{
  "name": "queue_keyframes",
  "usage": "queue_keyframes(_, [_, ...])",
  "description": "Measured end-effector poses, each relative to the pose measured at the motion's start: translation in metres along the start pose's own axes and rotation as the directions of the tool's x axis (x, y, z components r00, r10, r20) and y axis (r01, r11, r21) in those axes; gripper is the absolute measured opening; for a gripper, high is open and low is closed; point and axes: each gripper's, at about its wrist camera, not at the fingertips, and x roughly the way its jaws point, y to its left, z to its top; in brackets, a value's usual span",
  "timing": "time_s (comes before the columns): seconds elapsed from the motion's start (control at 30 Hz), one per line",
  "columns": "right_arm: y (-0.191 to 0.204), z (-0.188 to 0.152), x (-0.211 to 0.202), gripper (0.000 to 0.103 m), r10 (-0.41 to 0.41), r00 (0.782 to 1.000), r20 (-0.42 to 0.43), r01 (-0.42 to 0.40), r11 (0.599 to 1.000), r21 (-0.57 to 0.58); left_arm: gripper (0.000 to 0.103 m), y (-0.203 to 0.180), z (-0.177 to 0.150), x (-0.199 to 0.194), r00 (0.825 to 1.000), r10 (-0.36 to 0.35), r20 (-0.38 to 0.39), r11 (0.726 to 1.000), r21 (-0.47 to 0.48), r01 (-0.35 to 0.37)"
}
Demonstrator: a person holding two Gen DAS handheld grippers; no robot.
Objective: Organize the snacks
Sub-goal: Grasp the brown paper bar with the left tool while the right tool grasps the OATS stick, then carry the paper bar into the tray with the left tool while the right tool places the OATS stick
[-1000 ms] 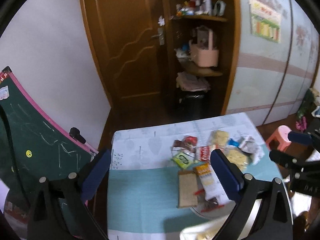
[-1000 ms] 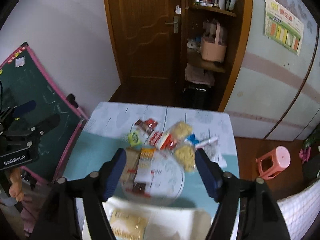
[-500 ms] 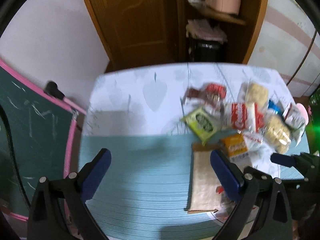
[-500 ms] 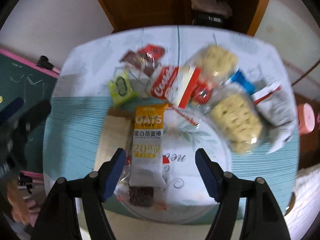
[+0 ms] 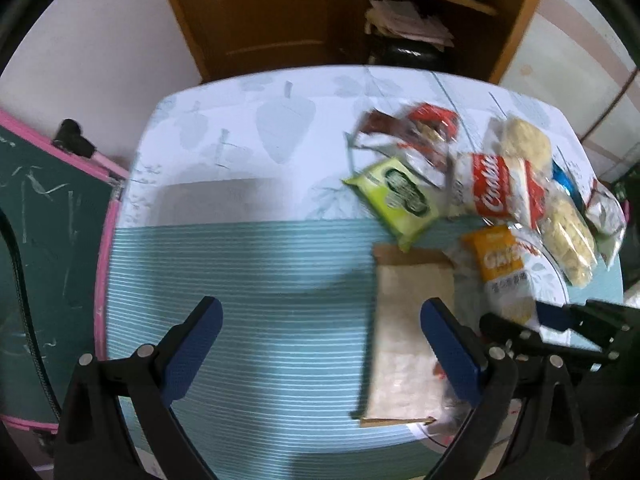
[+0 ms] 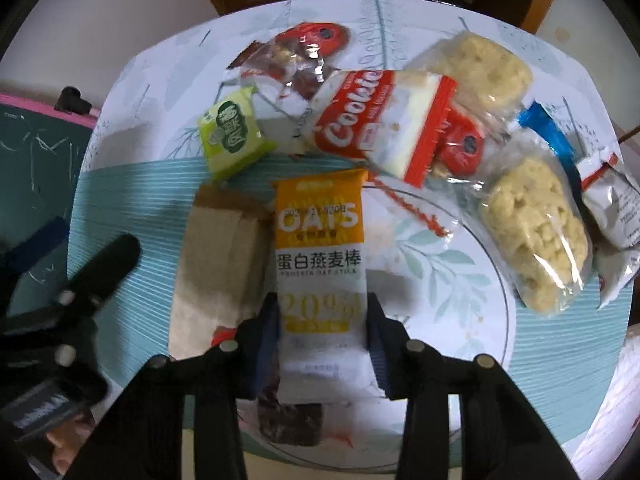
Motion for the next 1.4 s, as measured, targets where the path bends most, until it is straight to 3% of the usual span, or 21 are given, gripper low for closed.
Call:
queue_keyframes(0.23, [-0.026,-0.012,-0.014,0.040,0.009,0.999,0.038,-0.011,0.999,0.050,0.098,-0.027,0.004,0.018,0.996,-0.038,-0.082,0.997,0.062,0.044])
queue_keyframes(0.53, [-0.043,-0.018,-0.029,0.040,0.000,0.998,0.061,-0.003,0.999,0.046,0.094,-0.054,0.012,0.041,0.977,-0.056,-0.208,0.993,0.091,0.077])
queue_keyframes(0.67, [-0.046,-0.024,-0.034,0.040,-0.014,0.998,0.067,0.012,1.000,0.028,0.080,-0.066,0.010,0.051,0.963,-0.024,-0.269,0.990,0.129,0.060])
queue_keyframes(0.77, [-0.050,-0.029,-0.038,0.040,-0.006,0.998,0.069,0.004,0.999,0.032,0.053,-0.068,0.011,0.045,0.969,-0.048,-0.242,0.990,0.114,0.078])
queue_keyframes(0.83, [-0.048,-0.030,-0.039,0.040,-0.002,0.998,0.070,-0.001,0.999,0.034,0.052,-0.070,0.010,0.043,0.968,-0.055,-0.246,0.990,0.111,0.085])
queue_keyframes(0.97, [-0.050,-0.036,-0.046,0.040,0.010,0.996,0.083,-0.013,0.999,0.035,0.052,-0.066,0.010,0.023,0.981,-0.057,-0.183,0.993,0.091,0.075])
queue_keyframes(1.13, [-0.053,-0.047,-0.081,0.040,0.038,0.988,0.152,-0.044,0.998,0.037,0.052,-0.050,0.022,-0.043,0.998,-0.059,-0.033,0.997,0.047,0.060])
queue_keyframes(1.27, [-0.052,-0.057,-0.121,0.040,0.065,0.972,0.228,-0.074,0.997,0.032,0.052,-0.046,0.020,-0.118,0.993,-0.065,0.099,0.996,0.066,0.058])
queue_keyframes(1.4, [-0.045,-0.069,-0.162,0.040,0.092,0.948,0.306,-0.101,0.995,0.013,0.052,-0.036,0.004,-0.169,0.980,-0.074,0.187,0.993,0.100,0.056])
